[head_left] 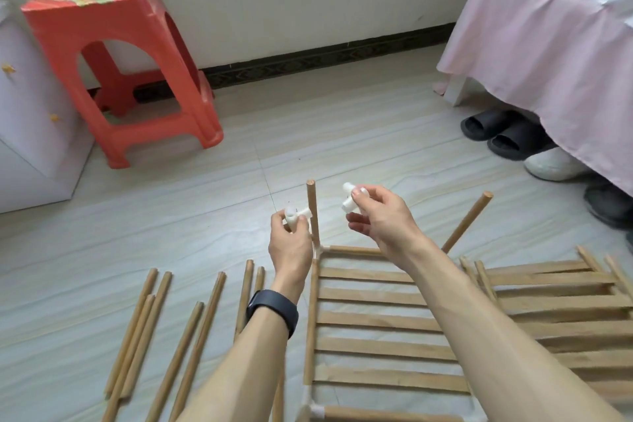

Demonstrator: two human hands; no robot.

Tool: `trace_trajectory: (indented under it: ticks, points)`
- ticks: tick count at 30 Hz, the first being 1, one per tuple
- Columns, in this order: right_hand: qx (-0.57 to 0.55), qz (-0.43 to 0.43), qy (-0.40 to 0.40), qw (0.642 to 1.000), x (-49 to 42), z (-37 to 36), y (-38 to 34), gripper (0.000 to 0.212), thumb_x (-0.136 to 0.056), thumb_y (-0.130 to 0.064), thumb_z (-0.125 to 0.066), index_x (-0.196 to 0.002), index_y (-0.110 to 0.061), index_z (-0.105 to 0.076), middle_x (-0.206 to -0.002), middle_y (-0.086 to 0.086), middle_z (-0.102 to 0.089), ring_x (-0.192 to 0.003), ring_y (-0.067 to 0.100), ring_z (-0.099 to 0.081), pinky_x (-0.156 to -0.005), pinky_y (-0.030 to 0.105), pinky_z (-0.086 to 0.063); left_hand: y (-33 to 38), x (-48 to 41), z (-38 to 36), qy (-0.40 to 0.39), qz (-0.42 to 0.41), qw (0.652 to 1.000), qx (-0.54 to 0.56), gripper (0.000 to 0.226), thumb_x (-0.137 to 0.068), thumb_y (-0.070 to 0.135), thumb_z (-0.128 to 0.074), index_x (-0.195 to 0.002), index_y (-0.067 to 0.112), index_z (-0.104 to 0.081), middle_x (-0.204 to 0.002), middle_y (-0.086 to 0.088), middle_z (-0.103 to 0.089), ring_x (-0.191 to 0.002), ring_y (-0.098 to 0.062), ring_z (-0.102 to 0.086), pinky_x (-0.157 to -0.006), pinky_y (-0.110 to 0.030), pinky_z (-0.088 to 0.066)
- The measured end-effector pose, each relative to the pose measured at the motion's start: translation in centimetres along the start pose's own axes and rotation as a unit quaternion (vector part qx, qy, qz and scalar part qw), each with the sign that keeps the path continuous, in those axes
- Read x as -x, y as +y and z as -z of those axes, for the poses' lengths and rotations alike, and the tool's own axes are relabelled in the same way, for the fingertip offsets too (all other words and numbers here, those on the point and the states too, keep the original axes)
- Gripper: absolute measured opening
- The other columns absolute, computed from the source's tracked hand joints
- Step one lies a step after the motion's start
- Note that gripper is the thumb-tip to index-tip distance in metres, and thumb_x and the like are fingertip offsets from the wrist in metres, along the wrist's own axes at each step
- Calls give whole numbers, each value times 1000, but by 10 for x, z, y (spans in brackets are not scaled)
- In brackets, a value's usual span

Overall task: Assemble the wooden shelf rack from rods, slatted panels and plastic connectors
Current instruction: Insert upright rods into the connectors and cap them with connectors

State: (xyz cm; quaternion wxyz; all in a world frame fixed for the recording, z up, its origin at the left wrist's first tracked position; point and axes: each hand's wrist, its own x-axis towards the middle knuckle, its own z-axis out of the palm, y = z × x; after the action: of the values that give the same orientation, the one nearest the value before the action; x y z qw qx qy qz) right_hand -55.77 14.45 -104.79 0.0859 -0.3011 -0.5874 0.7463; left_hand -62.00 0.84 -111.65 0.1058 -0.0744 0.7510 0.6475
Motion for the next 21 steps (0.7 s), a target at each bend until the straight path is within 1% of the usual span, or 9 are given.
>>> trace_trajectory:
  ticks: [3, 5, 6, 9, 11, 13, 16, 19, 21]
  points:
    - [-90, -29, -14, 995, -11, 3, 0, 22, -103, -18, -57, -112, 0, -66, -87, 9, -64, -70, 18, -64, -68, 27, -57, -4, -21, -5, 20, 34, 999, 20, 12, -94, 20, -55, -103, 25, -49, -101, -1, -63, -80, -19, -70, -78, -42, -58]
    - [-145, -54, -17, 988, -14, 5, -1, 24, -102, -16, -59, -113, 3, -67, -87, 10, -64, -66, 18, -64, -66, 28, -57, -4, -34, -11, 33, 33, 999, -8, 8, -93, 17, -48, -99, 22, -49, -102, -6, -65, -81, -21, -67, -81, -45, -56]
    - [-163, -64, -18, 984, -14, 5, -1, 27, -101, -16, -60, -116, 4, -67, -90, 11, -64, -65, 18, -64, -65, 28, -57, -3, -39, -14, 26, 26, 999, -30, 10, -93, 18, -46, -101, 23, -50, -101, -7, -65, -83, -23, -65, -82, -45, -55]
    - [-174, -79, -24, 981, -12, 8, 1, 31, -101, -18, -61, -124, 2, -66, -101, 14, -60, -66, 17, -62, -64, 27, -54, 3, -49, -25, -51, -20, 994, -92, 32, -93, 23, -48, -123, 31, -53, -102, -4, -64, -97, -25, -61, -89, -42, -51]
    - [-165, -80, -36, 982, -9, 11, 1, 31, -101, -21, -60, -125, -2, -67, -105, 14, -58, -65, 16, -60, -62, 26, -54, 6, -53, -31, -94, -56, 984, -139, 34, -95, 32, -53, -129, 34, -54, -104, -3, -66, -99, -25, -63, -91, -40, -50]
    - [-167, -74, -45, 982, -7, 15, 0, 30, -101, -23, -60, -124, -6, -69, -107, 14, -58, -63, 15, -59, -62, 25, -54, 5, -54, -33, -83, -94, 977, -172, 24, -99, 44, -53, -119, 32, -58, -104, 2, -66, -95, -24, -67, -91, -39, -51]
    - [-182, -65, -57, 979, -4, 21, -1, 27, -100, -24, -62, -122, -11, -72, -107, 13, -58, -65, 15, -60, -65, 25, -55, -7, -45, -32, -65, -129, 973, -179, 22, -100, 51, -52, -108, 32, -60, -100, 5, -67, -83, -16, -68, -83, -36, -52]
    - [-196, -64, -61, 977, -3, 23, -1, 28, -100, -23, -63, -122, -10, -72, -105, 13, -62, -68, 16, -63, -67, 27, -56, -20, -37, -31, -73, -144, 970, -182, 24, -98, 55, -54, -108, 33, -61, -83, 10, -65, -80, -12, -64, -76, -36, -51]
    - [-195, -69, -55, 977, -3, 23, 1, 30, -100, -22, -62, -125, -6, -69, -102, 13, -63, -68, 17, -64, -66, 27, -57, -24, -33, -29, -86, -149, 967, -185, 24, -97, 56, -55, -106, 34, -63, -77, 12, -63, -76, -5, -61, -73, -35, -51]
